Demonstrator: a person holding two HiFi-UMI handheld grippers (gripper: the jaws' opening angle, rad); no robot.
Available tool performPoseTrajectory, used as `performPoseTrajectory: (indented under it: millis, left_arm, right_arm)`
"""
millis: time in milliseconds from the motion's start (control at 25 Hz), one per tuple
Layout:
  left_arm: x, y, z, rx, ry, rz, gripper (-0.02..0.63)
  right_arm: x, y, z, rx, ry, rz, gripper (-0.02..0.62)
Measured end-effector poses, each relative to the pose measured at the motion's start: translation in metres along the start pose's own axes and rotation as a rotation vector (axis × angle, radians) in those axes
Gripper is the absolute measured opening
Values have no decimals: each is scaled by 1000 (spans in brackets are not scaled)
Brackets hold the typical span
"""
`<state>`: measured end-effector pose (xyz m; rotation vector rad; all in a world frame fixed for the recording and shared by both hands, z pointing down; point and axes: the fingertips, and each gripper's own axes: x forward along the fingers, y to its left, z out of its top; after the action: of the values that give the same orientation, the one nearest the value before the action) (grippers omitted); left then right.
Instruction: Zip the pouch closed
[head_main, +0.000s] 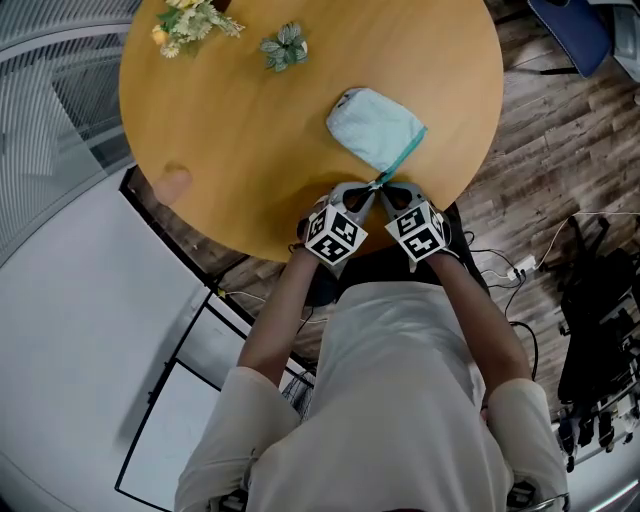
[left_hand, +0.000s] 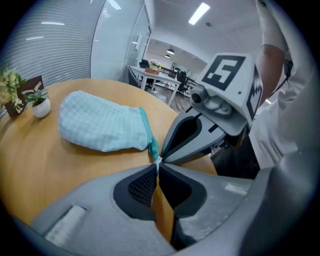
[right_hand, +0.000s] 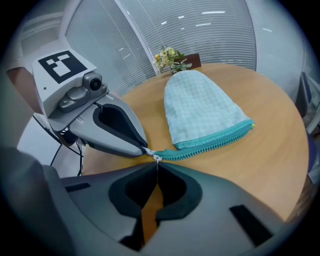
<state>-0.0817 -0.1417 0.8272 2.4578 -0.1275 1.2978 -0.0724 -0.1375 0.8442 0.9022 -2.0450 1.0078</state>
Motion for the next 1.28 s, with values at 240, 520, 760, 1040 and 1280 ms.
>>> performPoseTrajectory:
  millis: [240,520,760,1040,1280]
  left_arm:
    - [-4,-3,-1,-14,2,-32,21]
    - [-15,8,-6,-76,8,15,20]
    - [-28,16,-13,-124,6,71,20]
    - [-36,23,-22,-246,-6,143,21]
    - [-42,11,-14,-325,-54,193,23]
  right_arm:
    - [-8,0,0,-170,42,23,5]
    - [-20,-36,2,-171,72,-36,3]
    - [-35,-71,9,-241,85,-82,5]
    - [-47,-110,17,-254,84,-131,5]
    - [-58,-109,23,-281,68,-121,42]
